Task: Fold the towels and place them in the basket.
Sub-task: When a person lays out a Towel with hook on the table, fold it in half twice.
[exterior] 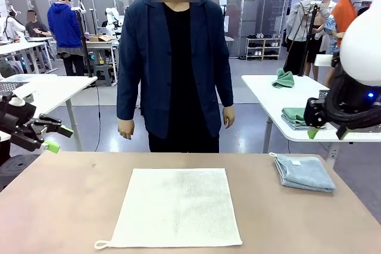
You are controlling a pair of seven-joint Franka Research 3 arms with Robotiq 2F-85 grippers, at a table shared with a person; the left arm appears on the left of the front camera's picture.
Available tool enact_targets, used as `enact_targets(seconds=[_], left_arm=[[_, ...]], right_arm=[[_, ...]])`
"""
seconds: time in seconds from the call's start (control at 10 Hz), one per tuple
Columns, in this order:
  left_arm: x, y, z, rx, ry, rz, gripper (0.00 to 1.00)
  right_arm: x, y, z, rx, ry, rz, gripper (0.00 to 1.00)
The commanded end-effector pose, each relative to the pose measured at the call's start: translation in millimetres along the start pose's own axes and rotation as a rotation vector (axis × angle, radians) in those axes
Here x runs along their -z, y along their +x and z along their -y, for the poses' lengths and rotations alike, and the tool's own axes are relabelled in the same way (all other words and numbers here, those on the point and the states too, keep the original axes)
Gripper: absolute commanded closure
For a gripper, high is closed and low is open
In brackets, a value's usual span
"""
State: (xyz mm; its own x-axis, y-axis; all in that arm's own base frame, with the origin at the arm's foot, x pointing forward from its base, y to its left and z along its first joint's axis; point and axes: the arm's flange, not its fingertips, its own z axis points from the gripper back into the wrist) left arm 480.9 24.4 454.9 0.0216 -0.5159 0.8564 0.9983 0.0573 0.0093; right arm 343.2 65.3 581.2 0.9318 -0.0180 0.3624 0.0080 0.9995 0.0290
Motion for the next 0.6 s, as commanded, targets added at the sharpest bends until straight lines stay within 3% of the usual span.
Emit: enact_targets(seconds=[0.0,0.3,0.5], left_arm=[[10.7,51.4,13.9,0.023,0.024,-0.117,0.0],[74.3,139.1,38.5,-0.006,0.03,-0.39,0.0],[122.1,175.3,54.0,0.004,0.02,-0.559,0.0]], right_arm=[[-7.2,14.9,-32.1,-0.214,-0.004,0.018,0.36],[-7.8,22.6,-109.2,-0.718,0.099,0.095,0.36],[9.6,15.7,-154.7,-1.051,0.155,0.116,0.36]])
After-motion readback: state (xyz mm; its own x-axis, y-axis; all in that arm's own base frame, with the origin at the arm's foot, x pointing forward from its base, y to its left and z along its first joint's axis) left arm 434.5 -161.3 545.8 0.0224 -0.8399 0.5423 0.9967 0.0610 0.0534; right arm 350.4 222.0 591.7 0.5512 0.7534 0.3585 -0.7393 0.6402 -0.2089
